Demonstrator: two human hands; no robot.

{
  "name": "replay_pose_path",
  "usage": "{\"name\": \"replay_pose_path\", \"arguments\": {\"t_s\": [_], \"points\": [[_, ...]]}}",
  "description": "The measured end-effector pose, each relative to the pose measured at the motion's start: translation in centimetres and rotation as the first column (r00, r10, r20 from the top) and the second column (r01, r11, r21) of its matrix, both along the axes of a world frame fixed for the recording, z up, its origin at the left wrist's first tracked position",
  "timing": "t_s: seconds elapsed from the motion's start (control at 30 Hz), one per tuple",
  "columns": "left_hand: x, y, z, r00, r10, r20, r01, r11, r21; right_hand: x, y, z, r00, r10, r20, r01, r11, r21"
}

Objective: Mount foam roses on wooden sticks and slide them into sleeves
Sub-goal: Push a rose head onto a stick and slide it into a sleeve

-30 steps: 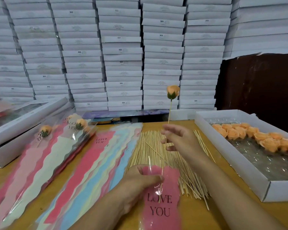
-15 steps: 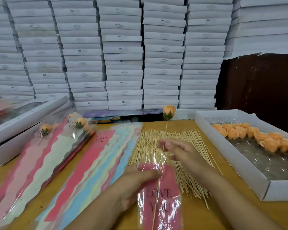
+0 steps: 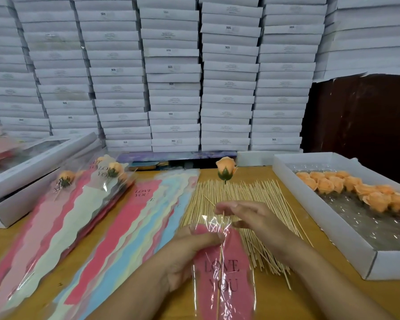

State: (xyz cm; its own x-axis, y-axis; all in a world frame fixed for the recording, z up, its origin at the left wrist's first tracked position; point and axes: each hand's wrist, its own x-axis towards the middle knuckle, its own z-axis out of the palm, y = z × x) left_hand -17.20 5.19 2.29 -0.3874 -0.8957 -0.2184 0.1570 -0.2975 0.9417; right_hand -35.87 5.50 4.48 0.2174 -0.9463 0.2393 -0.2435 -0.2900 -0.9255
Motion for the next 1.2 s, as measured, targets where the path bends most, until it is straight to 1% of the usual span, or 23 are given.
{"name": "replay_pose_path", "arguments": {"t_s": [0.07,0.17,0.23,0.37,0.5,0.67,0.83,0.9,0.97,1.03,1.1,1.2], "points": [[0.0,-0.1,-0.2,1.000,0.008,0.005,-0.008,1.000,-0.001,0.0,-0.2,0.4,1.000,-0.017,0.021,0.018,1.000,-0.011],[0.0,-0.1,-0.4,0.999,-0.045,0.013,0.045,0.999,-0.003,-0.4,-0.9,1.2,0.992,-0.091,0.091,0.093,0.996,-0.014],[0.0,0.1,-0.3,0.998,-0.059,0.020,0.059,0.998,0.001,-0.6,-1.2,1.5,0.987,-0.113,0.118,0.114,0.993,-0.006],[0.1,-0.2,-0.4,0.999,-0.039,0.014,0.039,0.999,-0.005,-0.4,-0.8,1.0,0.995,-0.075,0.062,0.074,0.997,0.004],[0.1,-0.3,-0.3,0.998,-0.056,-0.001,0.056,0.997,-0.052,0.0,0.0,0.2,1.000,-0.013,0.005,0.013,1.000,0.005],[0.1,-0.1,-0.1,0.999,-0.051,0.010,0.052,0.998,-0.047,-0.2,-0.2,0.8,0.995,-0.048,0.084,0.049,0.999,-0.004],[0.1,0.1,0.0,0.999,-0.044,-0.024,0.043,0.998,-0.050,-0.1,0.2,0.0,0.999,-0.001,0.053,-0.001,0.999,0.035],[0.1,0.2,0.2,0.999,-0.038,-0.017,0.038,0.999,-0.038,-0.4,0.2,0.0,0.999,0.006,0.051,-0.008,0.999,0.039],[0.1,0.3,0.3,1.000,-0.010,0.007,0.010,1.000,-0.019,-0.9,0.1,0.4,0.990,-0.076,0.123,0.076,0.997,0.005],[0.0,0.3,0.2,1.000,0.013,0.028,-0.013,1.000,-0.009,-1.3,-0.4,0.9,0.954,-0.201,0.221,0.213,0.977,-0.031],[0.0,0.4,0.2,0.999,0.001,0.034,-0.001,1.000,-0.003,-1.6,-0.9,1.3,0.939,-0.269,0.216,0.292,0.953,-0.080],[0.1,0.4,0.2,0.999,-0.009,0.040,0.009,1.000,0.001,-1.2,-1.4,1.5,0.960,-0.237,0.146,0.251,0.964,-0.085]]}}
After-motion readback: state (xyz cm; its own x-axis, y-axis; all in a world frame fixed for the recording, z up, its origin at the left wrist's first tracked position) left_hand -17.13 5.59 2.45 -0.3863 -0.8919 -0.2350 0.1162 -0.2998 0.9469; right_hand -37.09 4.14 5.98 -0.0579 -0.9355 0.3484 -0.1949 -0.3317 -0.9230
